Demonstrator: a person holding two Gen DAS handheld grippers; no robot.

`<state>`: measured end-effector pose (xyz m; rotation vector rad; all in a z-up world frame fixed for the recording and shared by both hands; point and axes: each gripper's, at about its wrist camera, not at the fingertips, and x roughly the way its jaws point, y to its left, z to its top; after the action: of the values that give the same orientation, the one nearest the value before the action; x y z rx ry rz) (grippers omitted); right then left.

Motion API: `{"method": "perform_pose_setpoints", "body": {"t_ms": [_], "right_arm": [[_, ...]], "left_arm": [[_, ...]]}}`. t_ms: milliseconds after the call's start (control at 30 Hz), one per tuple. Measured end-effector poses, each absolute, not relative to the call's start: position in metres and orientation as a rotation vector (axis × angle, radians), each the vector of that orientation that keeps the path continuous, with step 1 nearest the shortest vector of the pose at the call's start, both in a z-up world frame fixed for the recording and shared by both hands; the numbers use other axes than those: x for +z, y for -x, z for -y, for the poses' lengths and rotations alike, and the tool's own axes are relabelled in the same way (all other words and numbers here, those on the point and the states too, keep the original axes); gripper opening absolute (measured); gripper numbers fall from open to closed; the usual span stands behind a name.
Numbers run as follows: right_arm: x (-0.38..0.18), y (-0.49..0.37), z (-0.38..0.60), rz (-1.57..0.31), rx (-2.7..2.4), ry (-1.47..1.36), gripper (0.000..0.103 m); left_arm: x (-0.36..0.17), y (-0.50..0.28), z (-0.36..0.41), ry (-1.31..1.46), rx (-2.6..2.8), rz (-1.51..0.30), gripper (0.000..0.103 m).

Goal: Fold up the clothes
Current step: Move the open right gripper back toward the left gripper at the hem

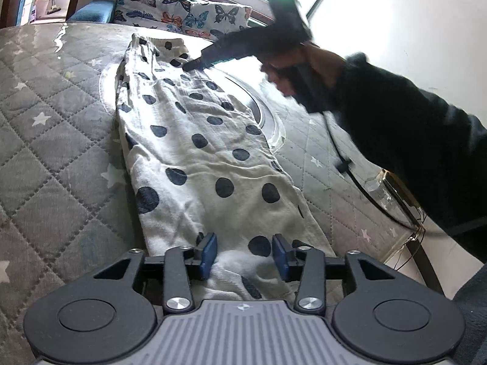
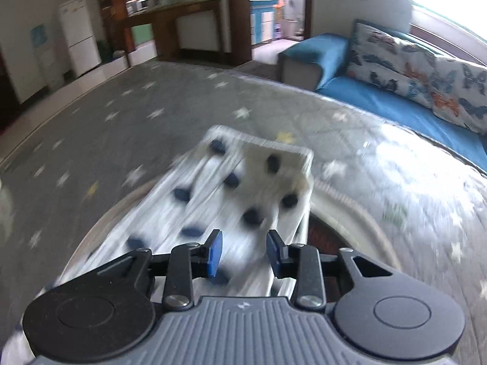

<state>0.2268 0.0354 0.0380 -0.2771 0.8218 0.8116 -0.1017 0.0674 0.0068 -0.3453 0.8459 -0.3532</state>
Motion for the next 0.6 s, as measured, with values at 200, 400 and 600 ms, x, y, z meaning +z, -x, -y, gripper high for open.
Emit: {"method": "perform_pose_setpoints", "body": {"t_ms": [200,400,600], "right_arm": [[0.036,-0.163,-0.007,-0.826,0.906,0.320,0.040],[0.023,-0.129,0.020,-0.813,0.887,0.378,0.041],[0.039,-0.103,0.036,-0.744,0.895,0.375,0.044]], "left_arm": [[0.008,0.100,-0.063,0.339,-0.350,-0.847,0.055],[0.010,0.100,-0.060,0.329,-0.343,-0.846,0.061],[0.017,0.100,-0.060,0.327,-0.341,-0.828,0.066]]}}
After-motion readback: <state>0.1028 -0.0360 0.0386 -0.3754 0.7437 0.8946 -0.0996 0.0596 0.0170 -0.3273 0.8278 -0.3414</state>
